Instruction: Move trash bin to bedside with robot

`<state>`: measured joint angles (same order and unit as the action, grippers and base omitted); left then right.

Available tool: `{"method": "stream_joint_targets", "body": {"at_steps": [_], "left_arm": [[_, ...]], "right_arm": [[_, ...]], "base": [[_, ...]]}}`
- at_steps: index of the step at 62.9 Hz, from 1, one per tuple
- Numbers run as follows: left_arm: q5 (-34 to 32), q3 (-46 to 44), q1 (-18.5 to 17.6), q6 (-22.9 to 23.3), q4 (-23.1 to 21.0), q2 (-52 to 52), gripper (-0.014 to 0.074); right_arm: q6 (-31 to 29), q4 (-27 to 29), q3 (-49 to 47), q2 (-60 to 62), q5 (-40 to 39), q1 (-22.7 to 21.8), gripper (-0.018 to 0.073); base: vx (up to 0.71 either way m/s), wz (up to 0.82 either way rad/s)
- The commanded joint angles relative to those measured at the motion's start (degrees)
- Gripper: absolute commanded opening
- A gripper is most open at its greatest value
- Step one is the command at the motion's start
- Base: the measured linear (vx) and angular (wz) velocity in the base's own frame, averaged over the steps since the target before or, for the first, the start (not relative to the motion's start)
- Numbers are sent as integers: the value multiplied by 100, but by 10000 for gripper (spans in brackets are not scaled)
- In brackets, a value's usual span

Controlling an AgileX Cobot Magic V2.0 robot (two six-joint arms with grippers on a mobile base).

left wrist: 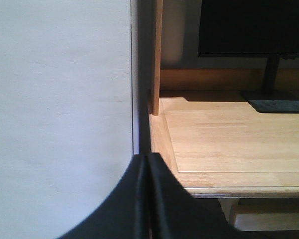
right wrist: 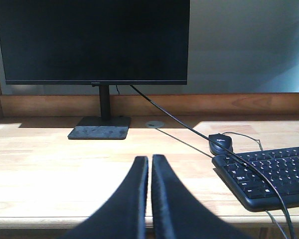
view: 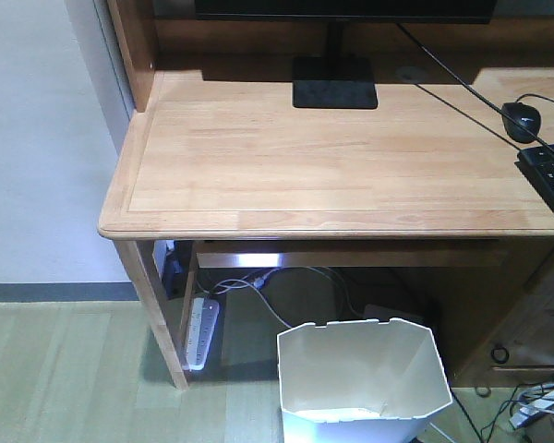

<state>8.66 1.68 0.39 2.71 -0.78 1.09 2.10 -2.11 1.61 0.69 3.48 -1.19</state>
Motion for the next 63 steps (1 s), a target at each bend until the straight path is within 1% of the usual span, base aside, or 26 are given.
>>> {"method": "stream_joint_targets", "body": {"at_steps": [1, 63], "left_arm": [[-447, 158, -17, 52, -17, 56, -6], [-447, 158, -17, 52, -17, 56, -6]], "right_arm": [[-53, -13, 99, 64, -394, -7, -7], [-71, -32, 92, 64, -400, -7, -7]], "base": [[0, 0], [0, 0]]}}
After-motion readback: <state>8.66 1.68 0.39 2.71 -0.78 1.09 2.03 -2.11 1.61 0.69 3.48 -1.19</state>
